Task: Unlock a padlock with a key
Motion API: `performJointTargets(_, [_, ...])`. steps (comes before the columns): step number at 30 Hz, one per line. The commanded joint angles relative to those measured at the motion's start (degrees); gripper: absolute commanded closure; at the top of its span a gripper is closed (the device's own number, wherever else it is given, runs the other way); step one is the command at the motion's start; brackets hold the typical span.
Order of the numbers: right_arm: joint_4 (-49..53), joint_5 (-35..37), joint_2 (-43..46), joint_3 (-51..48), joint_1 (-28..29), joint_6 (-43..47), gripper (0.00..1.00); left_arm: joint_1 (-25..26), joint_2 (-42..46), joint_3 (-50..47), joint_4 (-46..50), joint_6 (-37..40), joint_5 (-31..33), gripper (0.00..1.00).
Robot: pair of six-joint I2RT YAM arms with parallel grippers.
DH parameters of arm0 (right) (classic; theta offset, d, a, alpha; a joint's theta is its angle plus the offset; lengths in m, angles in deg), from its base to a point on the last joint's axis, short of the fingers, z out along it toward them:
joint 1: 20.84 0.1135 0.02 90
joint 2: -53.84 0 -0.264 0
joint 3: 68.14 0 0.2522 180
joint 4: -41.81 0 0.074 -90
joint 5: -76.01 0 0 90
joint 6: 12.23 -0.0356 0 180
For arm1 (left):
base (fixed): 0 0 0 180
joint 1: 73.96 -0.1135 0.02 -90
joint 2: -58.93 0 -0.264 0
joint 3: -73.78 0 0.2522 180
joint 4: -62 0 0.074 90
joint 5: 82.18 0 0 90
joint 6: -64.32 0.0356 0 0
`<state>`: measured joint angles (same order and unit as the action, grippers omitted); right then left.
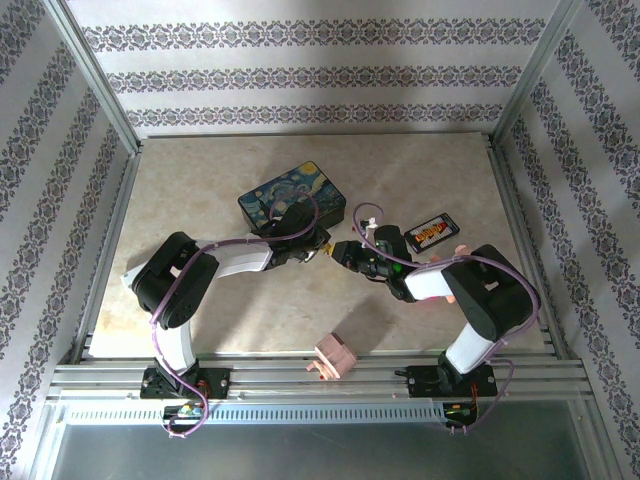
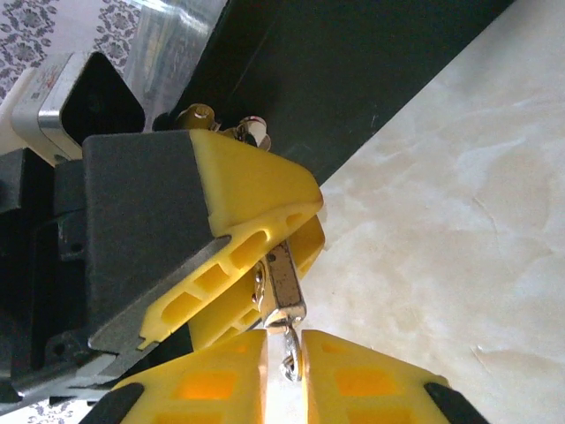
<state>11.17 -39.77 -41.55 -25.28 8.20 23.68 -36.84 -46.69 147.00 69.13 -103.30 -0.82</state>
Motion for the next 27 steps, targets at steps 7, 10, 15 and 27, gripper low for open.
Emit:
performJointTargets(7, [-1.9,-0.1,-1.2,2.3,0.5,-0.2,0.96,0.8,0.5,-0.9,0.3,-2.6,-6.5,0.9])
performJointTargets(10, [-1.9,0.0,-1.3,2.8,0.5,-0.2,0.99,0.9,0.4,-0.8,0.2,-2.5,-6.7,0.9])
performJointTargets(15, [-2.0,0.1,-2.1,3.8,0.5,-0.3,1.0,1.3,-0.3,-0.2,0.1,-2.4,-7.4,0.9])
performJointTargets(27, [-3.1,0.3,-2.5,3.9,0.5,-1.5,1.0,1.3,-0.1,-1.6,-2.2,-3.0,-7.4,0.78])
